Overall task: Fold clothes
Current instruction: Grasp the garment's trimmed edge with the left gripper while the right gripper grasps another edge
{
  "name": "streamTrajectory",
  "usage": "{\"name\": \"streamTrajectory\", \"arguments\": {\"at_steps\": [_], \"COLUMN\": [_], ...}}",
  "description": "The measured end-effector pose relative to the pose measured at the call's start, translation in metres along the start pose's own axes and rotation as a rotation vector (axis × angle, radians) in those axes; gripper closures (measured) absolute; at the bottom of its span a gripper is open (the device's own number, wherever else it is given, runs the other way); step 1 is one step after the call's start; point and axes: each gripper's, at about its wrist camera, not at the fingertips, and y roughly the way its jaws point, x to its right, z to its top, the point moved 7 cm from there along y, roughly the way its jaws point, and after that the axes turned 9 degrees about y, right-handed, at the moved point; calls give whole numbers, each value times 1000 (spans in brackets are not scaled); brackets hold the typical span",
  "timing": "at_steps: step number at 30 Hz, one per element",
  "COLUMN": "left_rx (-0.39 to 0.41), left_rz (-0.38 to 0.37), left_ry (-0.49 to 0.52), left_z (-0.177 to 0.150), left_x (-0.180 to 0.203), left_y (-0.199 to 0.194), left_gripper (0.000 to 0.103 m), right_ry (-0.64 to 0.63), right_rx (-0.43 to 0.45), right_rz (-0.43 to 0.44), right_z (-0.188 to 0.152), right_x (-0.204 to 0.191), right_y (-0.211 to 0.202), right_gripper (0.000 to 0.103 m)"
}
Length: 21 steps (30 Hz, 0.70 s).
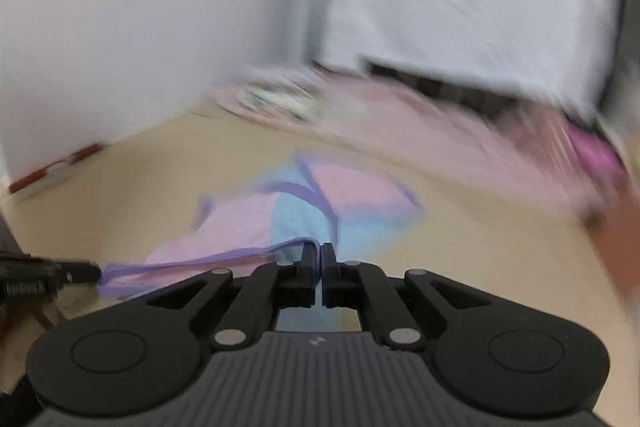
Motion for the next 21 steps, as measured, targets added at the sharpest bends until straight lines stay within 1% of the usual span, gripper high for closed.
{"name": "streamTrajectory", "arguments": {"at_steps": [1, 2, 3, 4, 5, 6, 7, 8, 9, 10, 11, 12, 13, 15, 18, 19, 21], "left_rx": [6, 9, 11, 13, 16, 19, 21, 22, 23, 21, 15, 10, 6, 16, 41, 29, -8], "left_rz": [-6, -19, -33, -47, -64, -65, -62, -43, -21, -3, -6, -14, -21, -28, -16, -7, 10], "left_ry": [0, -2, -5, -8, 0, 23, 48, 76, 103, 127, 148, 160, 170, 206, 267, 294, 350], "left_z": [-2, -4, -6, -8, -9, -11, -13, -15, -18, -20, -21, -21, -21, -21, -20, -22, -24], "left_x": [7, 12, 17, 21, 25, 29, 33, 35, 37, 39, 41, 42, 44, 50, 59, 62, 68], "left_y": [-2, -5, -9, -12, -16, -19, -21, -22, -22, -22, -21, -21, -22, -28, -33, -29, -20], "left_gripper": [77, 66, 63, 62, 60, 58, 53, 52, 52, 52, 53, 54, 54, 53, 52, 53, 54], "right_ry": [53, 66, 77, 38, -3, -43, -83, -124, -164, -204, -245, -342, -424, -522, -547, -550, -575], "right_rx": [-23, -41, -60, -47, -33, -20, -6, 7, 21, 35, 48, 42, 26, -36, -99, -118, -116], "right_rz": [-42, -72, -102, -102, -101, -100, -99, -99, -98, -97, -96, -91, -84, -67, -59, -55, -73], "right_z": [-17, -33, -50, -51, -52, -53, -53, -54, -55, -56, -57, -57, -58, -63, -69, -71, -74], "right_x": [13, 18, 23, 18, 13, 7, 2, -4, -10, -15, -21, -31, -38, -40, -31, -28, -26], "right_y": [-5, -7, -10, -13, -16, -19, -21, -24, -27, -30, -33, -29, -20, -3, 7, 10, 15], "right_gripper": [99, 96, 95, 93, 89, 86, 77, 67, 65, 65, 65, 65, 66, 66, 67, 67, 67]}}
